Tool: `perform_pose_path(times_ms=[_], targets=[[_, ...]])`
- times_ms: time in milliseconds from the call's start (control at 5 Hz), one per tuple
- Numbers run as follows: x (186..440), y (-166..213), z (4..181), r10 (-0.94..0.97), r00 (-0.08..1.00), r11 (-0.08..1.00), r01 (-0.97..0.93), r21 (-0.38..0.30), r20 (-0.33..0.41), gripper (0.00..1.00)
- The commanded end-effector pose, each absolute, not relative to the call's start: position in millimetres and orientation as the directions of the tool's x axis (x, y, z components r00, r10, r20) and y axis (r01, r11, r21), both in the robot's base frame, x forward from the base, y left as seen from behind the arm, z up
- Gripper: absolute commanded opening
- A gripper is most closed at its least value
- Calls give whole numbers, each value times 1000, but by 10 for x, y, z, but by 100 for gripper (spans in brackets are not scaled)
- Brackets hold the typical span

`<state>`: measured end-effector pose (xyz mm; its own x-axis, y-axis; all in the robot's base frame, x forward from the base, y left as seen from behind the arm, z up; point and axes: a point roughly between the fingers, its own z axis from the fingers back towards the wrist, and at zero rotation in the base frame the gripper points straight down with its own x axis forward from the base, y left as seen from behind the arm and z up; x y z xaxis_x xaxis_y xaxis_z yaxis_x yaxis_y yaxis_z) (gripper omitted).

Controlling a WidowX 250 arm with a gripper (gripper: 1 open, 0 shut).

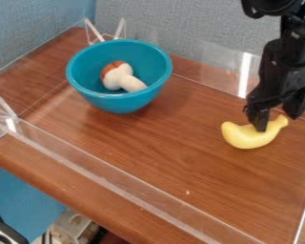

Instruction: Put the yellow object in the blue bowl

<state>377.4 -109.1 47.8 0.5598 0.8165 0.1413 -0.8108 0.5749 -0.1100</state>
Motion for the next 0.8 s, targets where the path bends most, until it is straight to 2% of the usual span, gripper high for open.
perform_pose_path(times_ms=[0,200,400,600], targets=[[3744,-997,79,844,518,528,-848,-48,143,0],[3710,-1003,-109,847,507,518,-855,-31,160,0],[3713,-1017,-67,855,489,500,-865,-28,173,100],[3670,-991,-21,842,508,520,-854,-21,181,0]])
